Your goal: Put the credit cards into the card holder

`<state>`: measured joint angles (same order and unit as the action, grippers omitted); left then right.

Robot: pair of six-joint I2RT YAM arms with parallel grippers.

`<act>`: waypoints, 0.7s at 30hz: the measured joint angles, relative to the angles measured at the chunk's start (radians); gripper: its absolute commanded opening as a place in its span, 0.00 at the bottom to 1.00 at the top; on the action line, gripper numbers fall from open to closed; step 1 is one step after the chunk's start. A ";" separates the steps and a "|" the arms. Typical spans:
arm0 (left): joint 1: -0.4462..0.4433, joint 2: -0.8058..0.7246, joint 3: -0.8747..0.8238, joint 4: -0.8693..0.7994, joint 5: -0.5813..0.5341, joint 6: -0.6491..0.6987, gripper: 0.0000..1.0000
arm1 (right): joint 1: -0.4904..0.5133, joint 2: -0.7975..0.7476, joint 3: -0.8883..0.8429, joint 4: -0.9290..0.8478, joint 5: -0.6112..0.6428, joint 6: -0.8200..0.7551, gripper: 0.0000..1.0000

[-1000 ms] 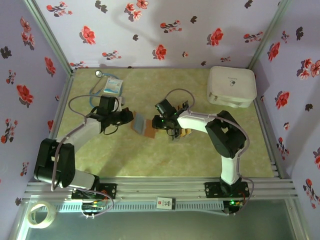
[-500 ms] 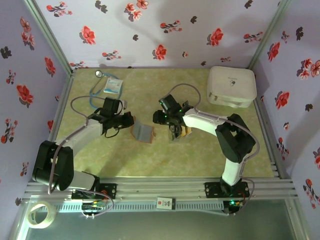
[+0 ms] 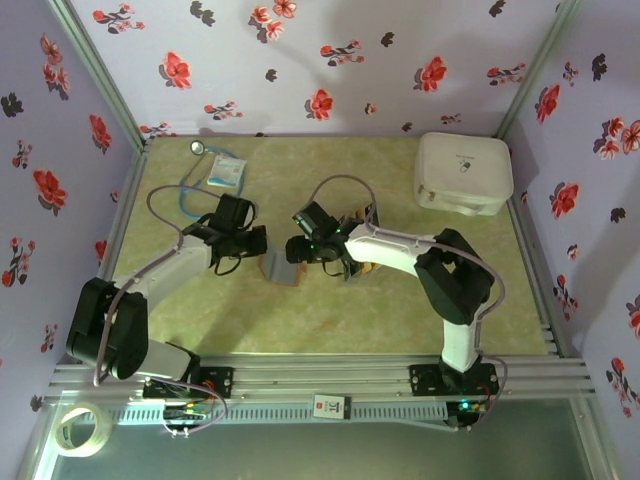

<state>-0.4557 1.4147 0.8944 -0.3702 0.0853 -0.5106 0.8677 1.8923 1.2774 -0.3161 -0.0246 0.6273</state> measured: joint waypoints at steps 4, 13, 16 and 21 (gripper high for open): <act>-0.008 0.000 0.034 -0.037 -0.034 0.021 0.00 | -0.002 0.030 -0.004 -0.043 0.041 -0.010 0.50; -0.077 0.010 0.102 -0.097 -0.098 0.047 0.00 | -0.013 0.021 -0.026 -0.072 0.096 -0.019 0.38; -0.114 0.038 0.128 -0.099 -0.113 0.047 0.00 | -0.018 0.021 -0.026 -0.075 0.097 -0.020 0.36; -0.141 0.079 0.134 -0.100 -0.136 0.046 0.00 | -0.029 0.021 -0.026 -0.075 0.097 -0.019 0.35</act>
<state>-0.5968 1.4933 1.0283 -0.4698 -0.0509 -0.4644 0.8383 1.9137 1.2518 -0.3912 0.0723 0.6079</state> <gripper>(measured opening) 0.048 0.353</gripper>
